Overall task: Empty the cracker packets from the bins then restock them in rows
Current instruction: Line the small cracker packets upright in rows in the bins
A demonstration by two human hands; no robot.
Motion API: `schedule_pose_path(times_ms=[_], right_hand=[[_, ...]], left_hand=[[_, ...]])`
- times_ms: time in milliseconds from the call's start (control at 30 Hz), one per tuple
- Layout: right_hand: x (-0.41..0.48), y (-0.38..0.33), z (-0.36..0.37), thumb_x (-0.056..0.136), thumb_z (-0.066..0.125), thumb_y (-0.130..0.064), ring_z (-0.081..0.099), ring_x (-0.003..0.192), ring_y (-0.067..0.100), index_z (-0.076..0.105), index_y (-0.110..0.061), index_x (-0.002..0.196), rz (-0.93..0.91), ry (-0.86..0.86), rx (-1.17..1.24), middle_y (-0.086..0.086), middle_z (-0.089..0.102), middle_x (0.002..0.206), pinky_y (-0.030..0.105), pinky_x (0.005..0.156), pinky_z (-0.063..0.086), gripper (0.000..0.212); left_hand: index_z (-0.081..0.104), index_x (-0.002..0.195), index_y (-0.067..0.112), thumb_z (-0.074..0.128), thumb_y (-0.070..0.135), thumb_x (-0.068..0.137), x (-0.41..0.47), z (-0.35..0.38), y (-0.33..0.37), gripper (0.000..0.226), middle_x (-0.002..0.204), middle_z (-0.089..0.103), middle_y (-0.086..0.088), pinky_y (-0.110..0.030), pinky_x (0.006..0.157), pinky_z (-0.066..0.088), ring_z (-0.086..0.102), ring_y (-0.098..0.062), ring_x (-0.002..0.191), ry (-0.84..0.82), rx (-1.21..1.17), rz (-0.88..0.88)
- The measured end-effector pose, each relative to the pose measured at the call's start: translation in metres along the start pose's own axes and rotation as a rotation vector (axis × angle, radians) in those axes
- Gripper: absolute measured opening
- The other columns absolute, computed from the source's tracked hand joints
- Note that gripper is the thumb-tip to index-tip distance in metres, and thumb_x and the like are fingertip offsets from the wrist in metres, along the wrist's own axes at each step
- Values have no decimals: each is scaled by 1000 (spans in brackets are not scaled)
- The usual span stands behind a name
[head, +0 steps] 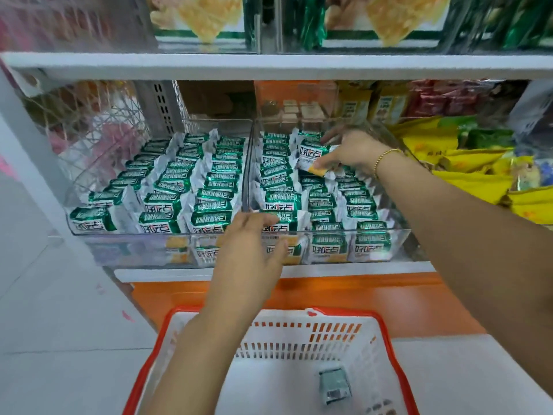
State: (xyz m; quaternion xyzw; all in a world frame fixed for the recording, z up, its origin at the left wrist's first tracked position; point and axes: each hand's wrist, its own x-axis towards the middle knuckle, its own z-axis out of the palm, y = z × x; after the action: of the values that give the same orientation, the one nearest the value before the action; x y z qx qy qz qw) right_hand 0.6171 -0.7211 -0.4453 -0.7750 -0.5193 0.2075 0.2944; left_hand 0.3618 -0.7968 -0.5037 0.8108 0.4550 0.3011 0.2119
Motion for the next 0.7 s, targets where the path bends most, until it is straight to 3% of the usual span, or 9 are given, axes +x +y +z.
schedule_pose_path(times_ms=[67, 167, 267, 367, 467, 567, 633, 700], right_hand=[[19, 1, 4, 72, 84, -23, 55, 110, 18, 57, -18, 122, -26, -58, -15, 5, 50, 140, 20, 73, 44, 57], [30, 3, 6, 73, 82, -18, 61, 98, 17, 57, -23, 123, -84, -106, -46, 4, 51, 140, 12, 64, 46, 56], [29, 9, 5, 75, 80, -19, 50, 123, 24, 55, -30, 131, -173, -80, -253, 3, 44, 145, 22, 89, 39, 62], [27, 15, 7, 82, 74, -27, 44, 128, 27, 50, -35, 136, -268, -16, -472, 3, 30, 154, 27, 95, 37, 60], [25, 25, 17, 97, 53, -29, 41, 130, 30, 28, -39, 149, -355, -31, -756, 3, 16, 160, 39, 107, 32, 58], [18, 30, 20, 104, 35, -32, 4, 147, 31, 2, -40, 152, -309, -85, -869, 3, 1, 162, 51, 118, 9, 59], [10, 27, 19, 103, 37, -33, 4, 147, 33, 2, -36, 153, -256, -64, -803, 9, 7, 161, 51, 117, 11, 61], [-7, 17, 16, 101, 44, -30, 29, 137, 37, 21, -27, 152, -262, 22, -700, 20, 34, 148, 46, 110, 28, 56]], left_hand=[[54, 126, 25, 59, 30, 91, 0, 0, -3, 36, 120, 47, 8, -18, 88, 31, 45, -9, 114, 7, 4, 17], [55, 124, 26, 59, 29, 91, 0, -1, -4, 33, 113, 46, 12, -17, 84, 33, 47, -7, 107, 4, -25, 44], [56, 123, 26, 60, 27, 91, 1, 1, -5, 33, 114, 47, 10, -19, 86, 35, 47, -8, 107, 23, -32, 45], [56, 124, 26, 60, 28, 90, 0, 4, -4, 34, 109, 43, 11, -20, 83, 36, 48, -11, 100, 49, -11, 57], [55, 125, 26, 61, 28, 90, -3, 7, -4, 36, 116, 43, 9, -18, 83, 35, 49, -12, 103, 50, 15, 69], [52, 130, 25, 60, 27, 90, -7, 7, -2, 40, 128, 43, 7, -13, 86, 30, 49, -11, 111, 45, 34, 84], [51, 131, 24, 59, 26, 91, -10, 5, -1, 41, 132, 43, 8, -9, 83, 27, 47, -7, 110, 35, 18, 105], [54, 127, 24, 59, 27, 91, -16, 2, -3, 37, 126, 46, 11, -6, 81, 28, 44, 1, 104, 30, -23, 127]])
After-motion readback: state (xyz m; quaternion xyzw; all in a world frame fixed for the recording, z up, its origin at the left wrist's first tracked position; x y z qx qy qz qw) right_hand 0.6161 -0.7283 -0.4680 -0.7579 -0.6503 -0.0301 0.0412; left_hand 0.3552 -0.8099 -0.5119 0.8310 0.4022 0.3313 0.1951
